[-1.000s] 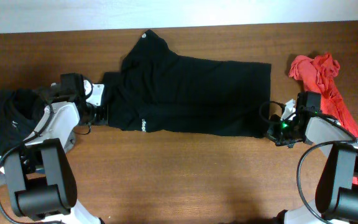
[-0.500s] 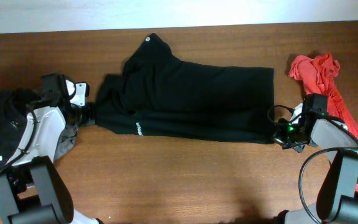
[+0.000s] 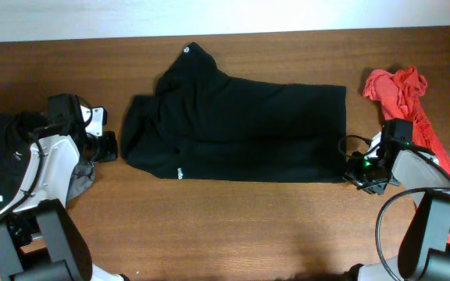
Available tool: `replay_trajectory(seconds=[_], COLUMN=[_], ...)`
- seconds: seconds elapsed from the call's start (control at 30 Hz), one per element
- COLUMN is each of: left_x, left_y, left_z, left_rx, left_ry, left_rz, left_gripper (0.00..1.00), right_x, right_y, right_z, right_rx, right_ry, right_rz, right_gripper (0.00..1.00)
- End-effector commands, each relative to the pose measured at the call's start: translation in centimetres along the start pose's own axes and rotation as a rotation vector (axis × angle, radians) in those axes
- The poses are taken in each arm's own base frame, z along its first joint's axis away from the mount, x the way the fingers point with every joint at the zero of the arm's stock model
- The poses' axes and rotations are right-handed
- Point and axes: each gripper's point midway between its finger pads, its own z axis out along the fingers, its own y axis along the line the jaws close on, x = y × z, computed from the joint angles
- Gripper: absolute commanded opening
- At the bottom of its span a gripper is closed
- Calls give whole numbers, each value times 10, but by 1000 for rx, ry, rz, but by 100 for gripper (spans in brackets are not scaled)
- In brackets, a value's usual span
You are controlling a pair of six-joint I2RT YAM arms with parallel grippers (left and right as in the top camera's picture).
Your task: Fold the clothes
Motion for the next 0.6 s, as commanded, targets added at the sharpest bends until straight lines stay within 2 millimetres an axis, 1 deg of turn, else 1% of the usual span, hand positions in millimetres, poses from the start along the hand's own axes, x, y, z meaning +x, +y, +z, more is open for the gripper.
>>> replay_trajectory(seconds=[0.0, 0.07, 0.1, 0.17, 0.23, 0.3, 0.33, 0.5, 0.57], left_x=[-12, -16, -19, -24, -27, -27, -26, -16, -12], left_y=[2, -2, -7, -17, -35, -55, -62, -107, -124], left_z=[-18, -25, -31, -41, -49, -51, -49, -35, -26], left_rx=[-14, 1, 27, 75, 150, 212, 223, 269, 282], left_ry=[-54, -78, -99, -131, -158, -164, -159, -109, -91], left_rz=[-17, -13, -9, 1, 55, 115, 134, 260, 304], left_gripper=[35, 29, 27, 25, 19, 19, 20, 37, 45], right_x=[-12, -16, -18, -20, -22, -24, -24, -24, -24], right_y=[1, 3, 4, 7, 9, 10, 11, 14, 14], right_z=[-16, -21, -25, -30, -36, -39, -40, -40, -40], right_rx=[7, 3, 0, -9, -10, -11, -17, -34, -34], right_ry=[-66, -83, -91, -98, -104, -104, -105, -100, -100], right_rz=[-14, -16, -17, -19, -20, -12, -11, -3, -3], right_gripper=[43, 47, 49, 50, 52, 54, 55, 58, 58])
